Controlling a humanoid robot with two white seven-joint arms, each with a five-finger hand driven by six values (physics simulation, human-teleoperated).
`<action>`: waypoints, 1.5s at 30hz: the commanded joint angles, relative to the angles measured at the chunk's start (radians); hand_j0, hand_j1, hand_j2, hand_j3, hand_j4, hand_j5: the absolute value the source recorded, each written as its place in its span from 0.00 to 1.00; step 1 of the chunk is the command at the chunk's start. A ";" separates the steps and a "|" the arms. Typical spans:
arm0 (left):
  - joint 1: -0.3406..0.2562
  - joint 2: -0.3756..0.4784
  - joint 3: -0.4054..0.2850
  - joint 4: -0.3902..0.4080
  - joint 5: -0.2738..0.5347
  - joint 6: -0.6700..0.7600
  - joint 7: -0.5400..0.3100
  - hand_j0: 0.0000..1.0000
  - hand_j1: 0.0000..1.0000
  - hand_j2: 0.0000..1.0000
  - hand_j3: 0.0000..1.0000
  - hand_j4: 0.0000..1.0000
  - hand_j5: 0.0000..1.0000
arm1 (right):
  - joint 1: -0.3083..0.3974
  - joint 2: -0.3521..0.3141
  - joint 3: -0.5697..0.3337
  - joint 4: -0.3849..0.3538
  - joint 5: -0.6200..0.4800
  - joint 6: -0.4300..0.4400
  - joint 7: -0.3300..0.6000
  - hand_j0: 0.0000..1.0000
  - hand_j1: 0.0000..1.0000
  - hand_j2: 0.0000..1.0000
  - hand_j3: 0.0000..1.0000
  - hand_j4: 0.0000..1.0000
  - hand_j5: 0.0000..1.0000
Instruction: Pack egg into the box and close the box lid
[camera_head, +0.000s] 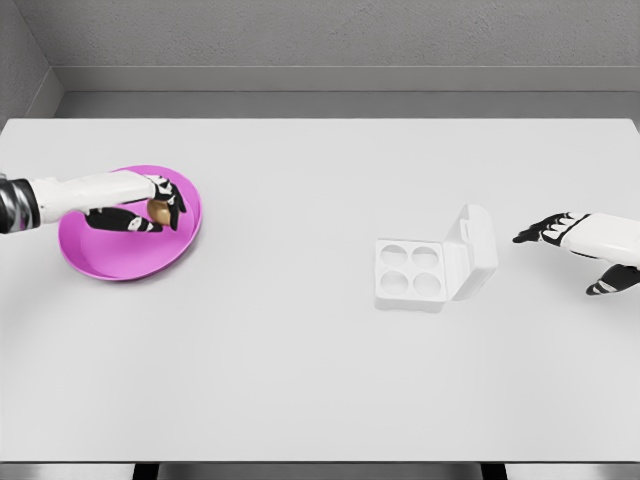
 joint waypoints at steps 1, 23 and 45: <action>0.000 0.028 0.000 -0.046 0.052 0.002 0.001 0.35 0.35 0.35 0.35 0.35 0.35 | 0.000 -0.002 0.000 -0.001 -0.007 0.002 -0.001 1.00 1.00 1.00 1.00 1.00 1.00; 0.048 0.055 0.003 -0.136 0.215 0.004 0.001 0.35 0.35 0.35 0.35 0.35 0.35 | 0.002 -0.017 0.013 -0.030 -0.007 0.002 -0.004 1.00 1.00 1.00 1.00 1.00 1.00; 0.071 -0.118 -0.001 -0.175 0.368 0.009 0.001 0.36 0.36 0.36 0.36 0.36 0.36 | 0.002 -0.018 0.013 -0.043 -0.007 0.002 0.001 1.00 1.00 1.00 1.00 1.00 1.00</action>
